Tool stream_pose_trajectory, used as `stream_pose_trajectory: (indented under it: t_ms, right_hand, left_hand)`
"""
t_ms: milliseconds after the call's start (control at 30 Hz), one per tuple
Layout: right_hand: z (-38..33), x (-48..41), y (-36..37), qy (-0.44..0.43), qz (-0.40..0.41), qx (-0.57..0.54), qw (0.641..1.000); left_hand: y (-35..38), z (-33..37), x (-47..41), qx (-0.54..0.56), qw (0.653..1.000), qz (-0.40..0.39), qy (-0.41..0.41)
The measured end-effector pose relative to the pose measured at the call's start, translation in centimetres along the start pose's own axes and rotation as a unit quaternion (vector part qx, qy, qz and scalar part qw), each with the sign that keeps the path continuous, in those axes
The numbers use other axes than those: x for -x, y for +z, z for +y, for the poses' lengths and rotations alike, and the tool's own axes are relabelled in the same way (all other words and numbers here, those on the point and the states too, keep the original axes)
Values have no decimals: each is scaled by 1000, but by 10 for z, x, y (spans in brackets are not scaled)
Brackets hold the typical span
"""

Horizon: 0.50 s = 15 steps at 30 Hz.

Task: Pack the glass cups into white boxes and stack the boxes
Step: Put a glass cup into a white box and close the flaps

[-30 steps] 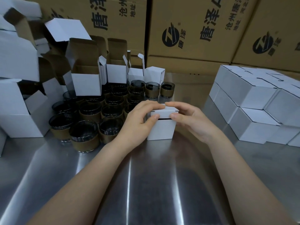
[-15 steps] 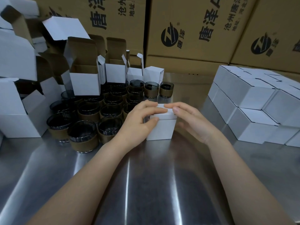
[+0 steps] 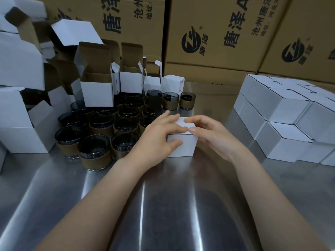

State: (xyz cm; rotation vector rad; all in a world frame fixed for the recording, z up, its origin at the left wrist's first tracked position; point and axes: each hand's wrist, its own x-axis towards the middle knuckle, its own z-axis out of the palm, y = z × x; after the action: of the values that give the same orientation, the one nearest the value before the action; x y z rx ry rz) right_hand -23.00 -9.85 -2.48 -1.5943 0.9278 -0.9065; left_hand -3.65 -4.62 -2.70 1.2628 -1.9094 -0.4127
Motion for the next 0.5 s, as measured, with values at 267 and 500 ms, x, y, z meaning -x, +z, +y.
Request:
stream_pose_trajectory:
  t_ms: [267, 500]
  right_hand:
    - [-6, 1, 3, 14, 16, 24, 999]
    - [-6, 10, 17, -54, 216, 243, 944]
  left_hand:
    - [2, -1, -1, 18, 1000, -7, 3]
    - [8, -3, -3, -7, 999, -33, 13]
